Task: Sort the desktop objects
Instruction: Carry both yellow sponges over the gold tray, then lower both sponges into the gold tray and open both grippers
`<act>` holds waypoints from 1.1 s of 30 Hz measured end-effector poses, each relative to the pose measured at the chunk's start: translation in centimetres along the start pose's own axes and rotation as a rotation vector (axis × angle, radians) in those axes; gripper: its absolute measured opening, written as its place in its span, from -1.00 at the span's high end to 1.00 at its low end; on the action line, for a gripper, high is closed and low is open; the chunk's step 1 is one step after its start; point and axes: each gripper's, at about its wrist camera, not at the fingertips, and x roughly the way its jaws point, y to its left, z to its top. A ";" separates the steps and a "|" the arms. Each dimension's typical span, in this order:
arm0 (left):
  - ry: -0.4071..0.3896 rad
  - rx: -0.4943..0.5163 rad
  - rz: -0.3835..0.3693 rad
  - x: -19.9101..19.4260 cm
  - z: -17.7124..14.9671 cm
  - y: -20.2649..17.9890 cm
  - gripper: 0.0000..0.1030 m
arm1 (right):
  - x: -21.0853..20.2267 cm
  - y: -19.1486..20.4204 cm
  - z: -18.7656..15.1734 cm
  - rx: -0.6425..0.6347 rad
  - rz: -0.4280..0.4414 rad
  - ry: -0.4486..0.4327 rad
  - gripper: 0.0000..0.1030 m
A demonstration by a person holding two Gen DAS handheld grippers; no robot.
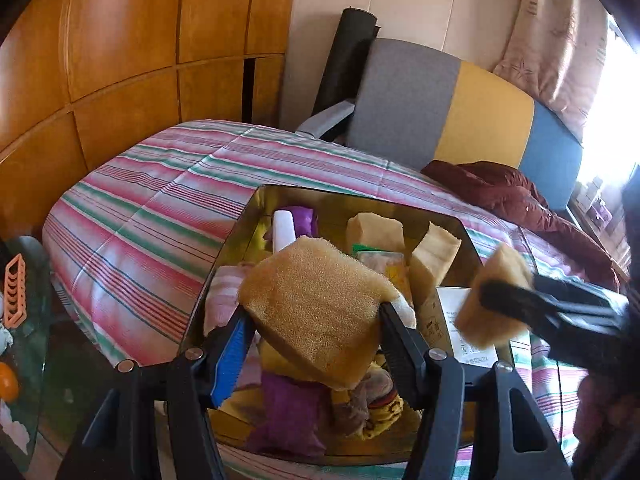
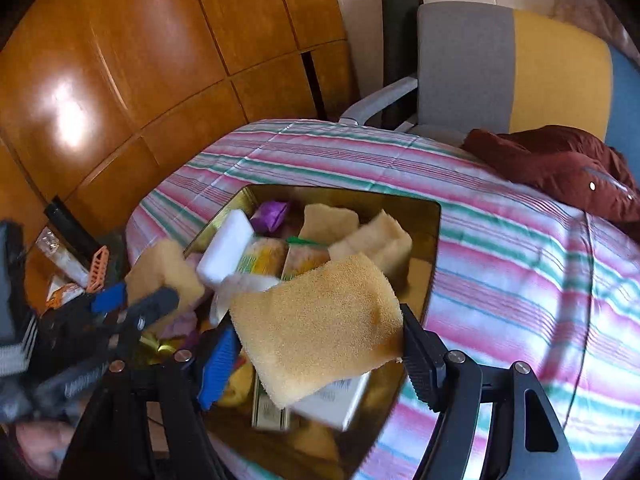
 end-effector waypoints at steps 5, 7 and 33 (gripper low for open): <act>0.044 0.015 -0.001 2.6 0.0 -0.6 -0.21 | 3.7 0.0 1.7 0.000 -0.027 0.049 -0.42; 0.047 0.010 0.004 3.5 0.5 -0.8 -0.21 | 5.0 0.0 2.3 -0.012 -0.045 0.069 -0.41; 0.042 0.000 0.014 4.6 1.8 0.5 -0.58 | 4.2 1.2 2.1 0.012 0.056 0.045 -0.79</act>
